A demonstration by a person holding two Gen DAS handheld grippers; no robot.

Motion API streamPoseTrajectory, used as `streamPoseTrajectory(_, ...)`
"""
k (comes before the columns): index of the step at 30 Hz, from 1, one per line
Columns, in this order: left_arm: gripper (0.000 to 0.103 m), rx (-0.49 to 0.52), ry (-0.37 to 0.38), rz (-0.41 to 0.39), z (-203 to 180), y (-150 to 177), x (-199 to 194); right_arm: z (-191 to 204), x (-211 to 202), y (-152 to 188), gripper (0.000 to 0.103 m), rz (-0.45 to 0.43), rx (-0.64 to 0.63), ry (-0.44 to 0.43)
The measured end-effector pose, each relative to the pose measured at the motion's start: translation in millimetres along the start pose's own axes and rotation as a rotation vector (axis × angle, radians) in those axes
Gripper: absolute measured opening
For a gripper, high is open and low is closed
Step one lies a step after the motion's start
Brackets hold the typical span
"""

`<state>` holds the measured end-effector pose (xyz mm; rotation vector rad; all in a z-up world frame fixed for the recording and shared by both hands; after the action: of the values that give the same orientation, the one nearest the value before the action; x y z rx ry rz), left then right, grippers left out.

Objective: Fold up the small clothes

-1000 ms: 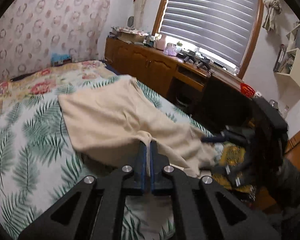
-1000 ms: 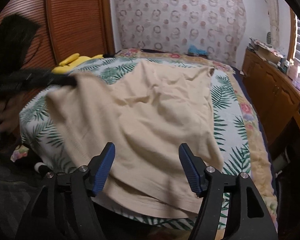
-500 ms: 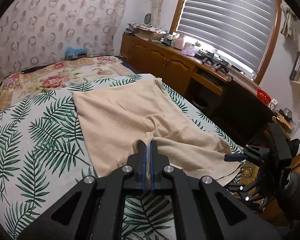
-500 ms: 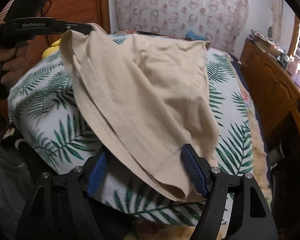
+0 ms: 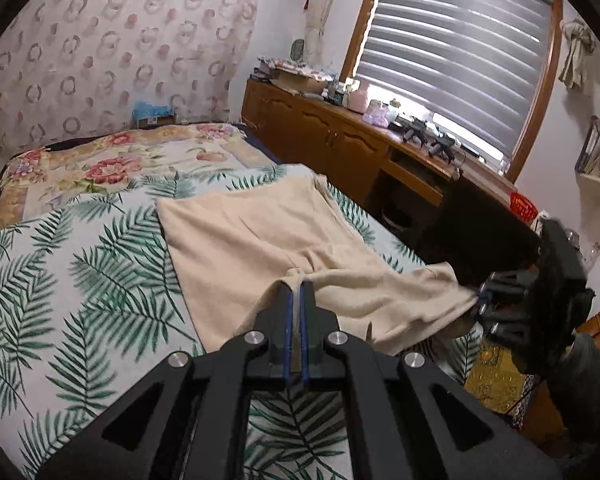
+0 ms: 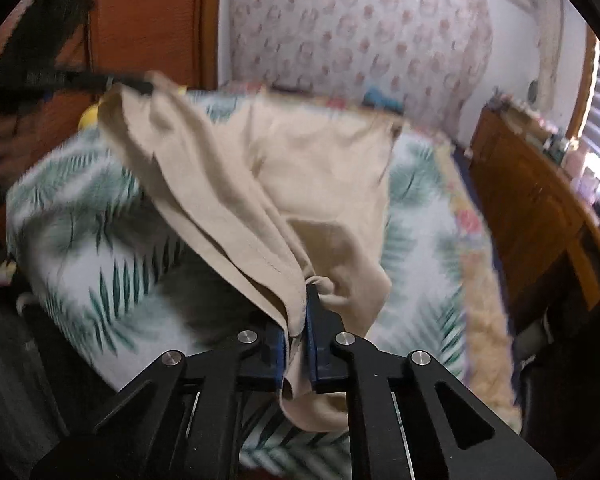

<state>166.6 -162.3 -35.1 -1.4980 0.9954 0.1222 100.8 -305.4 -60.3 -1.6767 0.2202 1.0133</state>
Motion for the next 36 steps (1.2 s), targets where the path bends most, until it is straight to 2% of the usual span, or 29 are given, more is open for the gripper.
streamPoseTrajectory(6,0.0,-0.04,-0.035,-0.029,31.0,-36.7,12.0,-24.7,-10.2,-79.6,0.005,-0.126,-0.057,0.045)
streamPoseTrajectory(8,0.0,-0.052,-0.058,-0.036,45.0,-51.3,20.8,-33.4,0.1,-110.2,0.005,-0.158,-0.079,0.049)
streamPoseTrajectory(12,0.0,-0.069,-0.104,-0.04,71.8,-73.5,40.1,-50.4,26.2,-149.5,0.005,-0.181,-0.085,0.034)
streamPoseTrajectory(17,0.0,-0.096,-0.137,-0.001,103.1,-86.3,80.1,-77.4,86.4,-178.7,0.005,-0.129,-0.059,-0.011)
streamPoseTrajectory(23,0.001,-0.101,-0.148,0.076,124.6,-75.6,120.1,-97.8,141.6,-174.0,0.006,-0.038,-0.027,-0.053)
streamPoseTrajectory(24,0.004,-0.098,-0.142,0.083,125.6,-74.2,123.1,-100.6,148.6,-170.1,0.006,-0.021,-0.017,-0.06)
streamPoseTrajectory(26,0.015,-0.092,-0.138,0.091,129.0,-72.7,125.1,-104.5,156.7,-165.8,0.008,0.0,-0.006,-0.058)
streamPoseTrajectory(27,0.03,-0.088,-0.142,0.082,131.9,-73.3,123.4,-107.1,159.8,-164.3,0.012,0.008,0.0,-0.054)
streamPoseTrajectory(31,0.054,-0.08,-0.139,0.071,136.9,-75.1,114.3,-118.9,167.7,-171.4,0.021,0.008,0.035,-0.059)
streamPoseTrajectory(36,0.055,-0.076,-0.131,0.103,141.5,-65.9,120.1,-134.9,177.6,-195.3,0.022,-0.006,0.024,-0.011)
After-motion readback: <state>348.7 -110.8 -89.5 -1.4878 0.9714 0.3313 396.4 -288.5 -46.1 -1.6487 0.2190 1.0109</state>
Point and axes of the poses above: each gripper's, at about its wrist camera, not at the fingertips, and x roughly the way its jaws point, z to its left, y to its underside, the point moved 10 cm from there along x, roughly the way its jaws point, and after that the axes turned 5 degrees about -y, right-handed, at the moved point
